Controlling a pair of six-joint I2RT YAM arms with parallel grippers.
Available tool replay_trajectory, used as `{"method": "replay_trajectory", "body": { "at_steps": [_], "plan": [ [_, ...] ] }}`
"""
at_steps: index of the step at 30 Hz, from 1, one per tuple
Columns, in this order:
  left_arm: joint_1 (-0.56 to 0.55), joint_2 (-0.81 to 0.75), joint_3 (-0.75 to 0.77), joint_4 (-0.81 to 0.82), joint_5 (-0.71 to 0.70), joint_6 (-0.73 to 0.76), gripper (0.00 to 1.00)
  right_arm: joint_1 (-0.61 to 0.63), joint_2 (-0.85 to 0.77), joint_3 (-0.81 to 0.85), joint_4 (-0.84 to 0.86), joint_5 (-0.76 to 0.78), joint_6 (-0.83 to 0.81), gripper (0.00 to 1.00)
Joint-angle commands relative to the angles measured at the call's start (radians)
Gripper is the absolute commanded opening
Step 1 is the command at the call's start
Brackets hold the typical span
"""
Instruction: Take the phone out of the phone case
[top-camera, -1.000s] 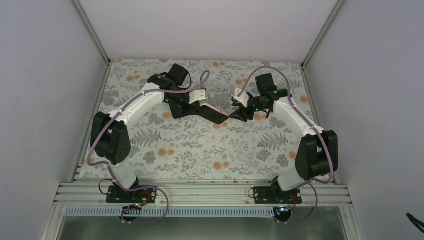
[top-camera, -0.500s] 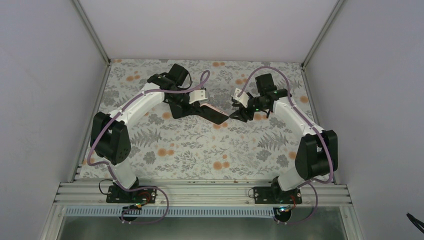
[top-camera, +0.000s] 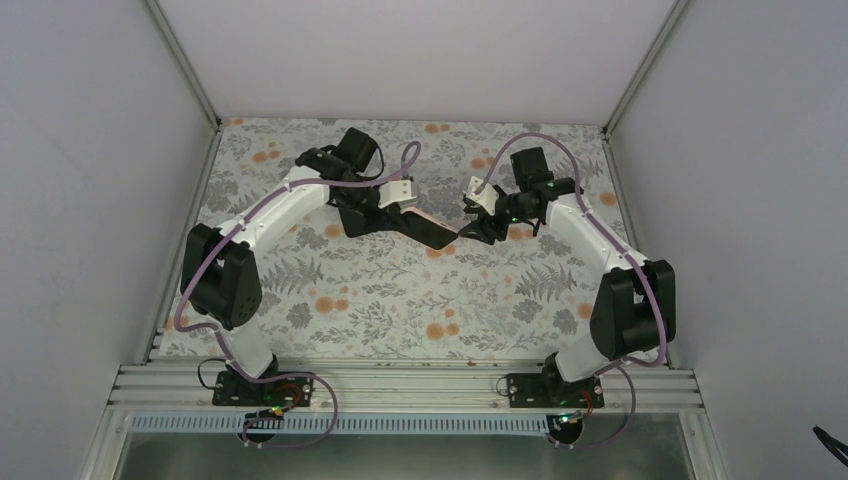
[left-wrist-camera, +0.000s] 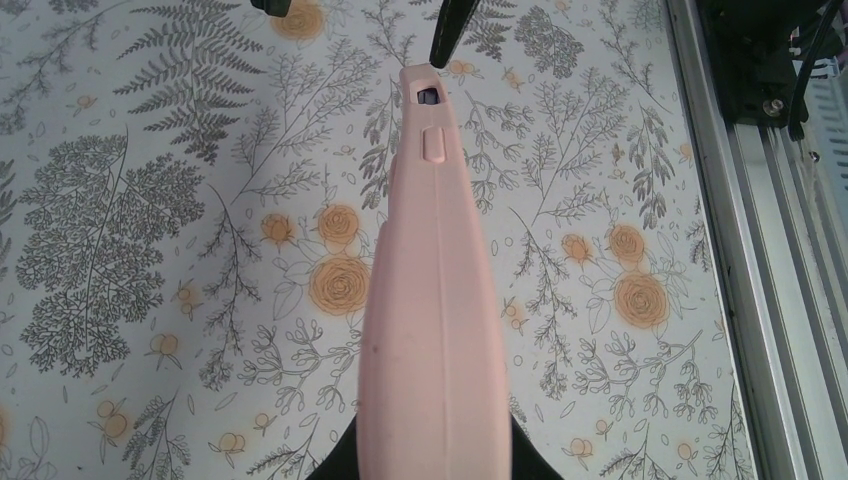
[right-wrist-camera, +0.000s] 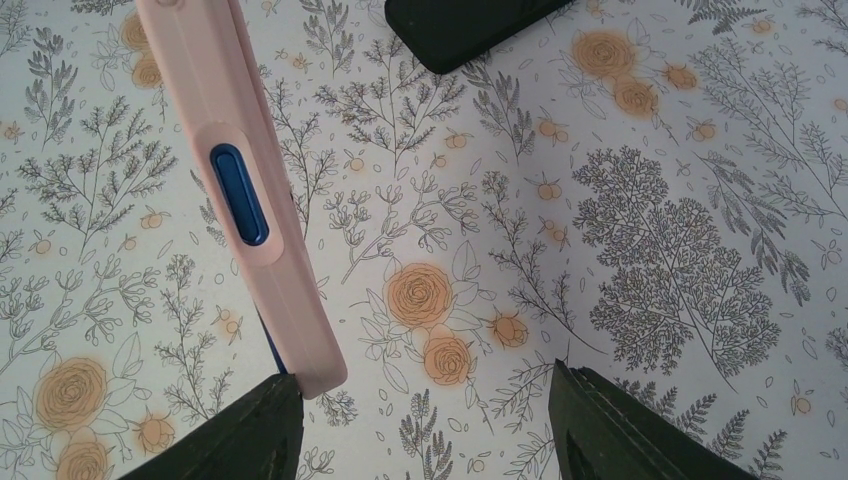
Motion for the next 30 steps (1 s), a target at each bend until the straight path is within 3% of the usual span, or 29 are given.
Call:
{"method": "replay_trajectory", "body": {
  "at_steps": [1, 30],
  "plan": [
    [-0.009, -0.024, 0.031, 0.018, 0.045, 0.009, 0.02, 0.003, 0.011, -0.012, -0.004, -0.031, -0.008, 0.63],
    [-0.058, 0.010, 0.103, -0.079, 0.165, 0.047, 0.02, 0.042, 0.085, 0.071, 0.158, 0.144, 0.133, 0.61]
  ]
}}
